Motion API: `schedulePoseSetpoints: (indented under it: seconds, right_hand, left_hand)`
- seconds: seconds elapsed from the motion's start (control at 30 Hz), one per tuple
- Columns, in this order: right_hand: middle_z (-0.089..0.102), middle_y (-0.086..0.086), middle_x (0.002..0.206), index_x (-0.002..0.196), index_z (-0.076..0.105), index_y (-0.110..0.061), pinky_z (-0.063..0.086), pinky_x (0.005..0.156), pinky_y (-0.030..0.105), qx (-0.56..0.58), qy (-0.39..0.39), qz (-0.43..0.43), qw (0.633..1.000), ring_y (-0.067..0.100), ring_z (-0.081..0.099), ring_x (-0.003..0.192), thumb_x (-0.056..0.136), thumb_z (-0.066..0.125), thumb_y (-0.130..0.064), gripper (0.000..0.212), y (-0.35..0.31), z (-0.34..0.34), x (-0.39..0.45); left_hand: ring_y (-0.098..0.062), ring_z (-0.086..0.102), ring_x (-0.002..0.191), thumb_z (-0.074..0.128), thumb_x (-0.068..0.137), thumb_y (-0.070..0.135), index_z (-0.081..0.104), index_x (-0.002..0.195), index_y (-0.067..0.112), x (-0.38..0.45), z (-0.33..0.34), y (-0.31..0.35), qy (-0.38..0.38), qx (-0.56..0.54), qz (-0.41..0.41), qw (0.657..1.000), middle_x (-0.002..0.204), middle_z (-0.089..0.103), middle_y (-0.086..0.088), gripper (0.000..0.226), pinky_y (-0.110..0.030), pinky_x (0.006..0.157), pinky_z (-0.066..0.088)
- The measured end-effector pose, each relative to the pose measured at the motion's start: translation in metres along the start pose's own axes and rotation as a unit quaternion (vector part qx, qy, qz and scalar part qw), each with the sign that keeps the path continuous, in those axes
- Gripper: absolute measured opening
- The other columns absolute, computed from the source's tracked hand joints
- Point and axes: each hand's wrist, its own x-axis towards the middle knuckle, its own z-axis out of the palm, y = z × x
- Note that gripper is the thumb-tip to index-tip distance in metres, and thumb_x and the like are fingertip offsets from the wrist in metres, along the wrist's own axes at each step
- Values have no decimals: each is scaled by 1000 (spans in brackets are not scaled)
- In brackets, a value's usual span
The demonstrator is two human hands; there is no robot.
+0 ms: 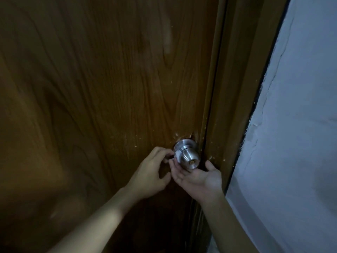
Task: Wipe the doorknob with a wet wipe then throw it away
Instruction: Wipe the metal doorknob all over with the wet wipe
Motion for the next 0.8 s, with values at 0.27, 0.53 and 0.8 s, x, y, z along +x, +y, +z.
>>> schedulePoseSetpoints:
  seconds: [0.27,0.53,0.8]
  right_hand:
    - [60,21,120,108,57,0,27,100,49,-153,3,-12,988,30,47,118,86,39,-42,51,-6,-2,-5]
    - [59,15,121,125,48,-11,46,81,41,-336,44,-92,936,30,54,110,85,53,-30,44,-14,-2,-13]
    - [57,-6,107,116,52,-24,45,87,36,-518,65,-280,805,12,55,99,91,49,-16,26,-10,11,-18]
  left_hand:
    - [-12,65,84,49,91,37,69,94,14,18,21,27,33,-315,-376,871,91,72,-3,31,-23,67,49]
    - [-19,64,86,58,88,16,62,93,8,35,19,38,46,-581,-491,647,93,68,-12,10,-27,73,52]
    - [-11,68,60,72,76,16,71,78,4,44,19,38,190,-385,-394,813,73,73,-8,12,-14,50,52]
